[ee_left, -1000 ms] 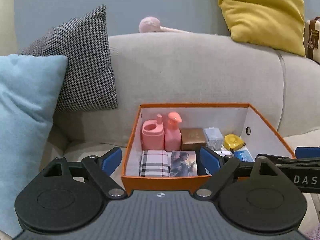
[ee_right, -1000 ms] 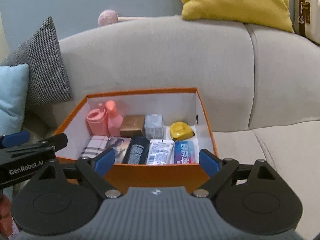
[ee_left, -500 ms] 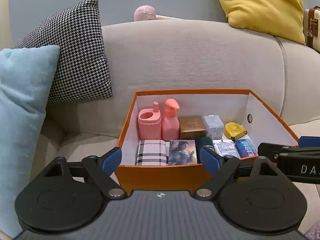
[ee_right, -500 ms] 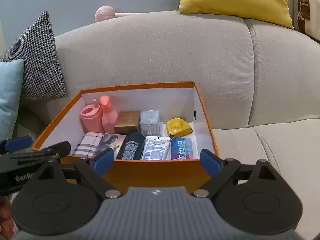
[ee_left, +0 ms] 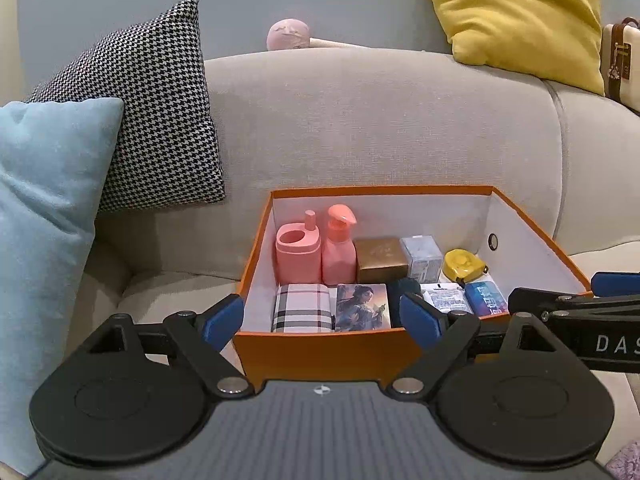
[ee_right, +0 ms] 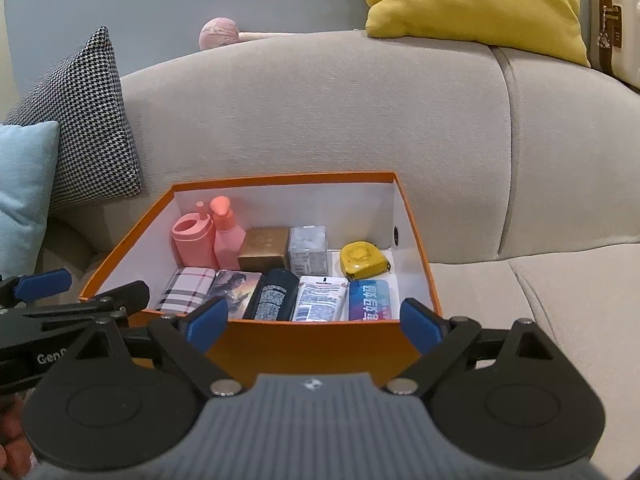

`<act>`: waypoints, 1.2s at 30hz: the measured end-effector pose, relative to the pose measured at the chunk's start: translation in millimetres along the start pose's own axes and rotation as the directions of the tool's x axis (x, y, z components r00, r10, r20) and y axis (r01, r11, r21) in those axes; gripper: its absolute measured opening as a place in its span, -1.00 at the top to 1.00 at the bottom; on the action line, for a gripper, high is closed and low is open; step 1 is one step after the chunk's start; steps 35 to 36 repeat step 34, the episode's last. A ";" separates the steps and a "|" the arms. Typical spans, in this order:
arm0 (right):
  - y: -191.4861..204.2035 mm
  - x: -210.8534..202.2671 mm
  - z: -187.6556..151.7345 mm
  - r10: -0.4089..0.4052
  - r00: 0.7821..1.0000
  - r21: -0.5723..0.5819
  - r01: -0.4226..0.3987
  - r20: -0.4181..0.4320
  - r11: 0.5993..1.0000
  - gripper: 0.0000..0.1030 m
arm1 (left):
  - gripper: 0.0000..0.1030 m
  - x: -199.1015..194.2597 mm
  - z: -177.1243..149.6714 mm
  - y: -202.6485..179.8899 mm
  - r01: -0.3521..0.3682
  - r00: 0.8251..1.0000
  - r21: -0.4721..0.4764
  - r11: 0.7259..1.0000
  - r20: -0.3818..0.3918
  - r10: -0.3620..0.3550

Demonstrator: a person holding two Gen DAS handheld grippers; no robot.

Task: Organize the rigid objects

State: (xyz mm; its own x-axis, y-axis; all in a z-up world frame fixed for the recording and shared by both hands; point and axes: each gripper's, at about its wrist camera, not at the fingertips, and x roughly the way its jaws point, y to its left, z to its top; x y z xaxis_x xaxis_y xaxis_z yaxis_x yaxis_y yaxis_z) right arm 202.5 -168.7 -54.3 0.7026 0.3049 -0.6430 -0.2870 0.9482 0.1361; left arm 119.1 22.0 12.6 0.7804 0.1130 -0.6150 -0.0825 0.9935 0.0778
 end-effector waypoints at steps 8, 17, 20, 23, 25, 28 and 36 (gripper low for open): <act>4.0 -0.6 -0.7 -0.009 1.000 -0.023 0.009 0.006 1.000 -0.80 | -0.99 0.2 -1.0 -1.2 -0.003 1.000 0.005 1.000 -0.001 0.003; 3.1 0.3 -1.0 -0.007 1.000 -0.023 0.007 0.001 1.000 -0.80 | -0.99 0.4 -1.3 -1.0 -0.004 1.000 0.011 1.000 -0.002 0.004; 2.7 0.2 -0.9 -0.005 1.000 -0.026 0.005 0.000 1.000 -0.80 | -0.99 0.2 -1.7 -1.3 -0.004 1.000 0.015 1.000 -0.003 0.004; 3.0 -0.1 -1.4 -0.004 1.000 -0.029 0.004 0.000 1.000 -0.80 | -0.99 0.7 -1.4 -0.5 -0.003 1.000 0.018 1.000 -0.004 0.003; 3.2 0.0 -1.7 -0.003 1.000 -0.030 0.003 -0.001 1.000 -0.80 | -0.99 0.5 -1.2 -0.3 -0.001 1.000 0.019 1.000 -0.003 0.001; 3.2 0.2 -2.1 -0.004 1.000 -0.030 0.004 -0.001 1.000 -0.80 | -0.99 0.0 -1.7 -0.2 -0.003 1.000 0.014 1.000 -0.002 0.003; 2.5 0.7 -2.4 -0.004 1.000 -0.030 0.004 -0.001 1.000 -0.80 | -0.99 -0.6 -1.9 0.0 0.003 1.000 0.009 1.000 -0.004 -0.003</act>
